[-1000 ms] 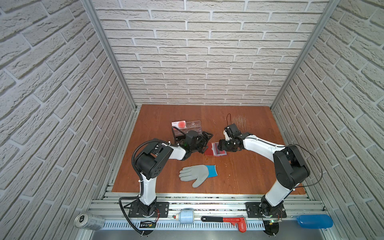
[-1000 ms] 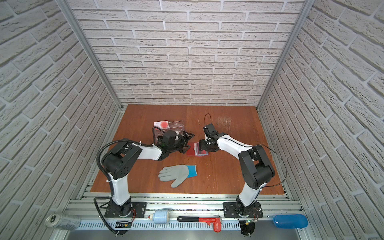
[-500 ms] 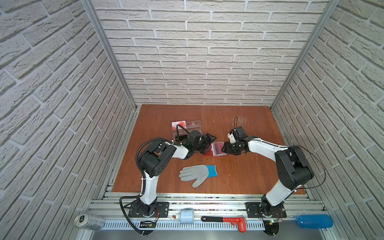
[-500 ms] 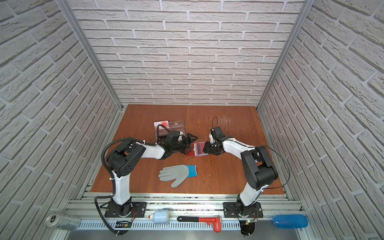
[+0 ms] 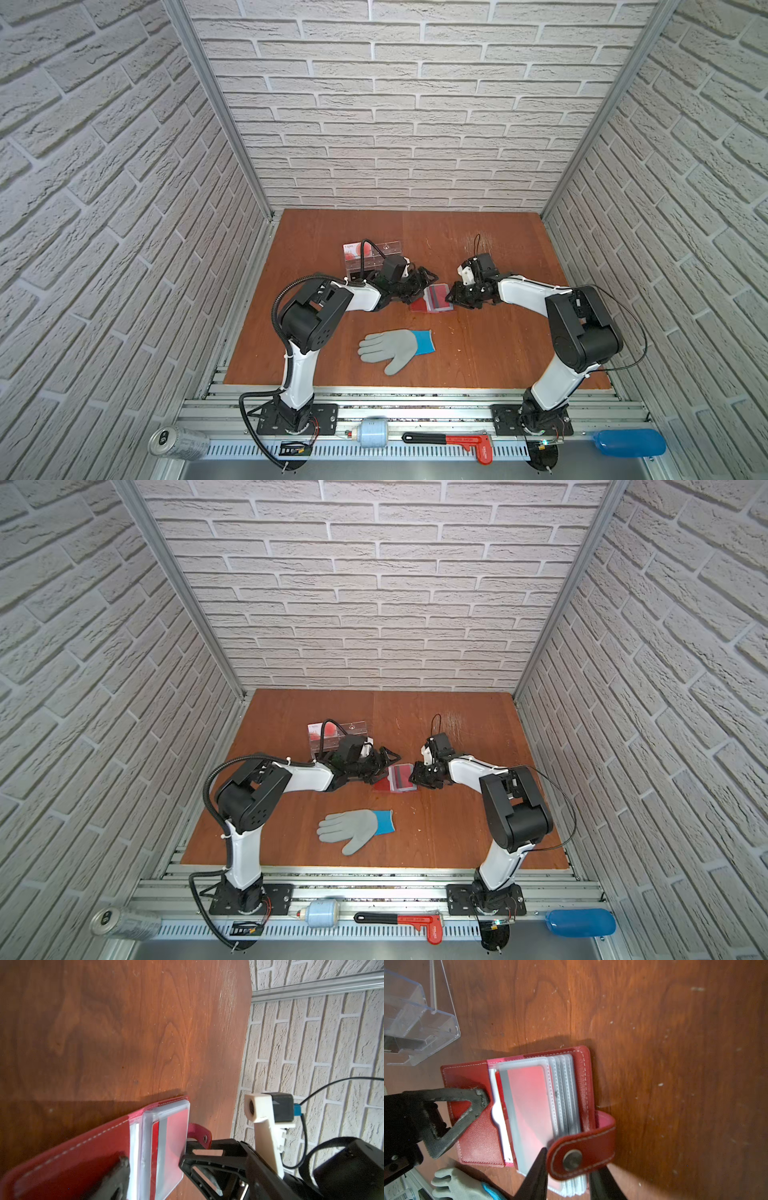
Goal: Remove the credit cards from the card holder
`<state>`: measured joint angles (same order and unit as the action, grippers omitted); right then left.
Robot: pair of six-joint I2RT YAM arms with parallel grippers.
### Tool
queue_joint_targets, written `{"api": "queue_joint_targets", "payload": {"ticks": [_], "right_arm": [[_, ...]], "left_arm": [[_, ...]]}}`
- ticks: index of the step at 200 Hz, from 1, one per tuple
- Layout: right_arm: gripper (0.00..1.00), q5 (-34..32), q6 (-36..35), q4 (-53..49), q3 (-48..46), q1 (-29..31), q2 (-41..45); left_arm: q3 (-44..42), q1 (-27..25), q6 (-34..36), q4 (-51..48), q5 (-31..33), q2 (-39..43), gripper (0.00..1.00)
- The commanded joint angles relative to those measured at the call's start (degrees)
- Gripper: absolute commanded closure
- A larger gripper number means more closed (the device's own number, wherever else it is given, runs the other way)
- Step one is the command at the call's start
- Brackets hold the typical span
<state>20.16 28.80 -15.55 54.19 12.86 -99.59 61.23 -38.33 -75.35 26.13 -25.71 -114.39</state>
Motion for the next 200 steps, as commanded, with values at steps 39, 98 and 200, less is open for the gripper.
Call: {"api": "queue_joint_targets", "payload": {"ticks": [39,98,200], "right_arm": [[0.74,2.14,-0.32,1.93,-0.95,-1.78,-0.54],[0.81,2.51,-0.50,2.18,-1.46,-1.99,-1.26],[0.88,3.55,-0.06,3.06,-2.32,-2.22,-2.45]], "left_arm": [[3.15,-0.87,4.85,-1.84,-3.12,-2.86,0.22],[2.80,-0.97,5.64,-1.20,-3.07,-3.52,0.34],[1.45,-0.96,4.69,3.75,-3.30,-5.04,0.43]]}}
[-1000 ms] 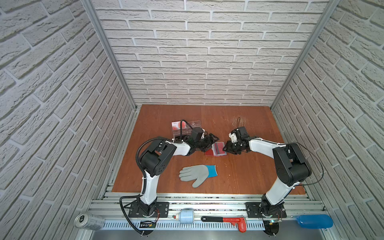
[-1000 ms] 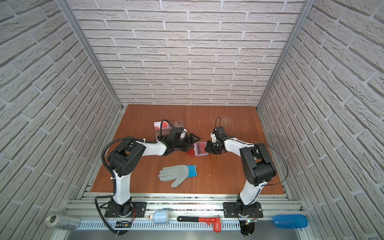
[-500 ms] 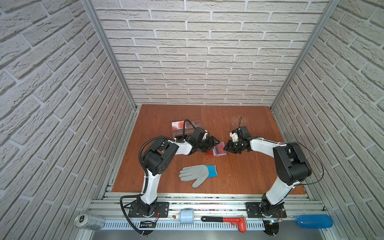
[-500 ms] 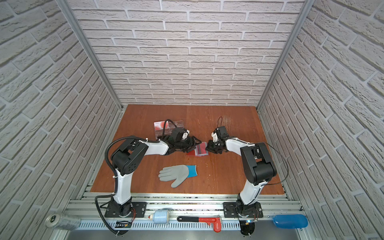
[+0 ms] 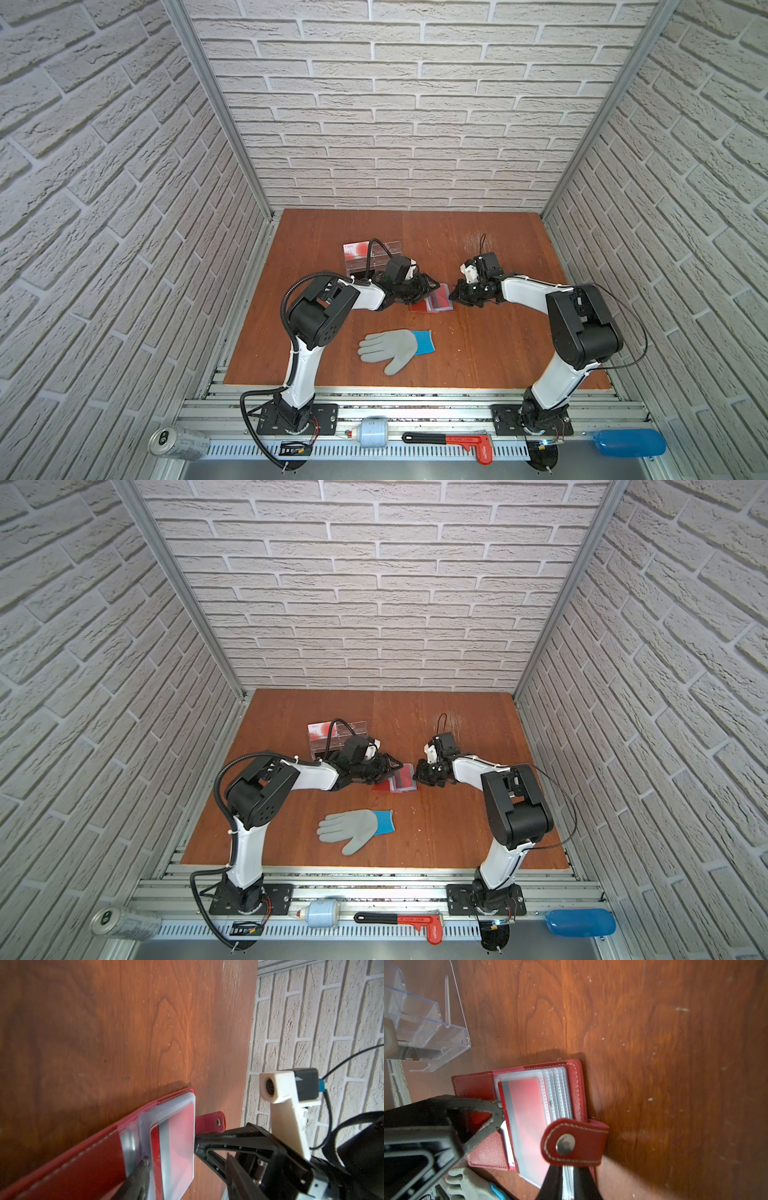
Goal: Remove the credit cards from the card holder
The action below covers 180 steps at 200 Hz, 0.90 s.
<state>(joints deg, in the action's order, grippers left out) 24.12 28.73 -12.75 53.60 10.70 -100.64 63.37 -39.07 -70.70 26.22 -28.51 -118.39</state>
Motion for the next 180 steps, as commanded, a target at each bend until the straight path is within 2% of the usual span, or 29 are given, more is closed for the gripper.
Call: {"api": "queue_joint_targets", "payload": {"ticks": [1,47,143,180], "right_arm": [[0.88,-0.40,0.01,0.27,-1.69,-0.06,-1.40],[0.90,-0.20,0.01,0.53,-1.92,-0.08,-1.70],[0.92,0.22,0.19,0.69,-1.84,-0.15,-2.81],[0.91,-0.03,0.28,0.24,-2.18,-0.23,0.21]], "left_arm": [[-0.70,-0.22,0.03,3.67,-0.50,-1.05,0.43],[-0.97,-0.22,0.10,4.49,-0.47,-1.18,0.45],[-2.81,-0.22,-1.31,13.61,-1.37,-1.93,0.51],[-3.32,-0.31,-1.77,15.23,-1.46,-2.37,0.52]]}}
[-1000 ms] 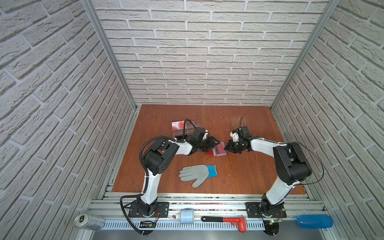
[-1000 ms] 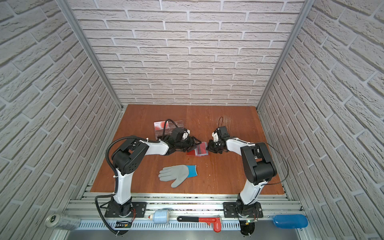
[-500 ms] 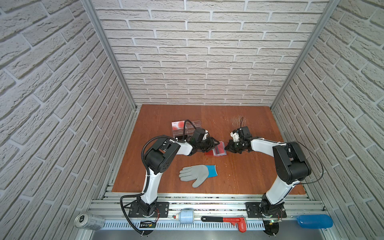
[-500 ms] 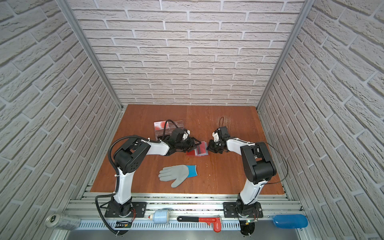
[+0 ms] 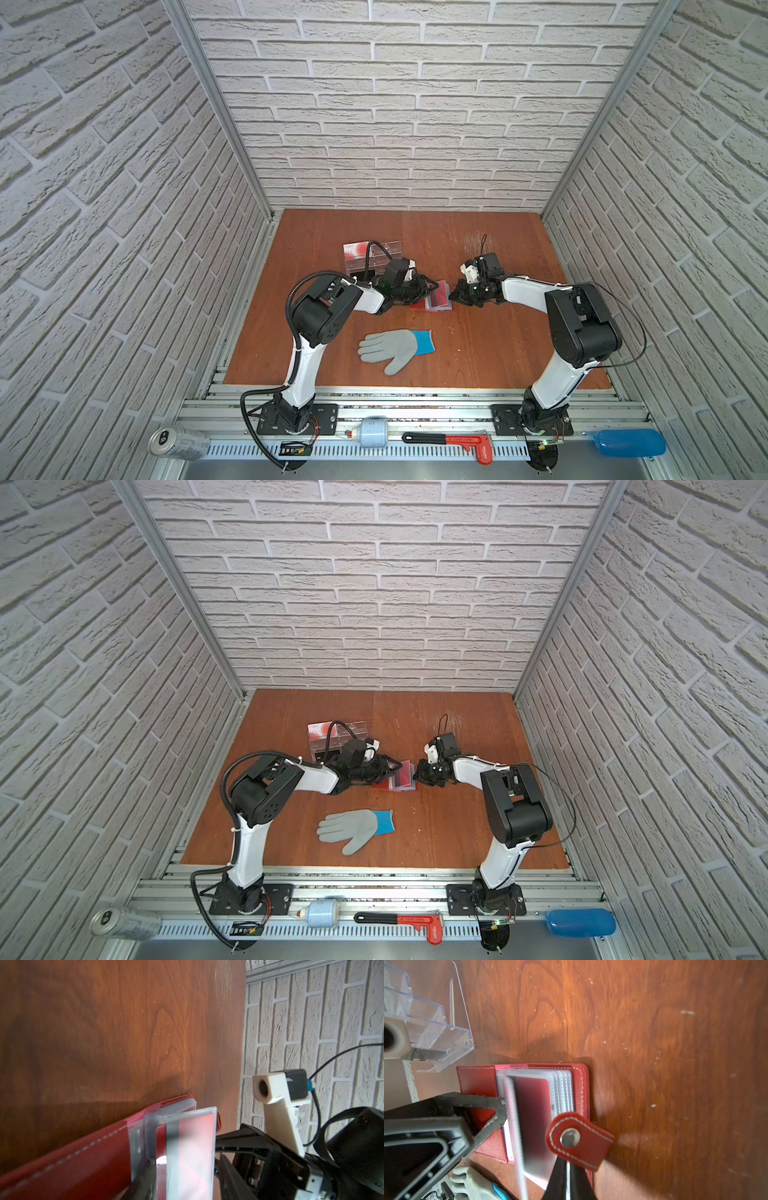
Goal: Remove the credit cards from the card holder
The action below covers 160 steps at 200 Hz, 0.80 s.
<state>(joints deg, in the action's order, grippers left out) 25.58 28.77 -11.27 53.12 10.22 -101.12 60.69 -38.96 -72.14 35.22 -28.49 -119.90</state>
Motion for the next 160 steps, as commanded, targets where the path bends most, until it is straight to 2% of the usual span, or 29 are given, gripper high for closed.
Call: {"api": "queue_joint_targets", "payload": {"ticks": [1,37,81,160], "right_arm": [[0.91,-1.54,0.23,-1.28,-1.70,0.25,0.81],[0.86,-1.84,0.33,-2.65,-1.17,-0.02,4.25],[0.71,-1.54,1.16,-1.95,-1.13,-0.02,7.47],[0.73,-0.97,1.67,-1.14,0.84,-0.02,1.42]], "left_arm": [[-0.65,-0.37,-0.30,6.25,-1.48,-0.86,0.52],[-0.85,-0.54,-0.45,6.26,-1.33,-0.80,0.52],[-0.74,-0.73,-0.44,6.09,-1.15,-1.03,0.52],[-1.34,-0.95,-0.64,6.39,-1.10,-1.20,0.53]]}}
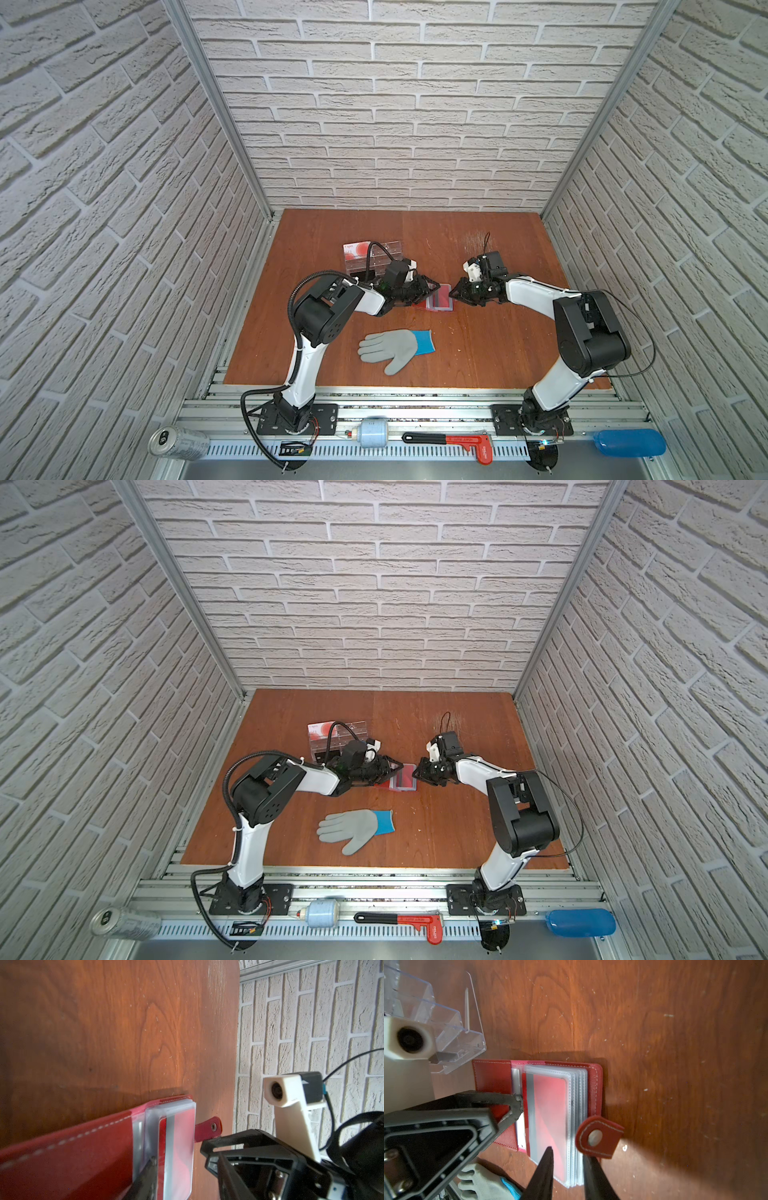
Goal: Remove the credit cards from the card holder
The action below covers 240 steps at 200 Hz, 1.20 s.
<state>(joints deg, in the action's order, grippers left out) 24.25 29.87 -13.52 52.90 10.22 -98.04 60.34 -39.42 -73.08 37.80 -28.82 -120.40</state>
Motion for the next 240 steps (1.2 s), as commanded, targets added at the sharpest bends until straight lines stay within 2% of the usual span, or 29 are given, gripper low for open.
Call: {"api": "queue_joint_targets", "payload": {"ticks": [1,24,46,75,146,240], "right_arm": [[0.73,0.36,0.60,1.12,1.15,-0.02,-1.73],[0.76,-0.34,0.45,0.77,1.17,-0.02,-2.79],[0.84,-0.98,0.28,0.52,0.98,-0.02,-3.46],[0.87,-1.09,0.10,0.57,0.74,-0.04,-3.97],[0.89,-1.20,-0.05,0.33,0.46,-0.11,-4.59],[0.91,0.06,0.10,1.17,0.14,-0.91,-5.47]], "left_arm": [[-1.00,-0.49,0.26,3.84,-0.74,-0.70,0.53],[-1.19,-0.48,0.37,3.95,-0.79,-0.54,0.53],[-1.19,-0.48,0.47,4.03,-1.05,-0.88,0.53],[-1.10,-0.48,1.00,3.75,-1.48,-0.99,0.54],[-0.82,-0.48,3.68,2.20,-3.17,-1.07,0.54],[-0.30,-1.18,5.36,5.15,-6.25,-1.74,0.55]]}}
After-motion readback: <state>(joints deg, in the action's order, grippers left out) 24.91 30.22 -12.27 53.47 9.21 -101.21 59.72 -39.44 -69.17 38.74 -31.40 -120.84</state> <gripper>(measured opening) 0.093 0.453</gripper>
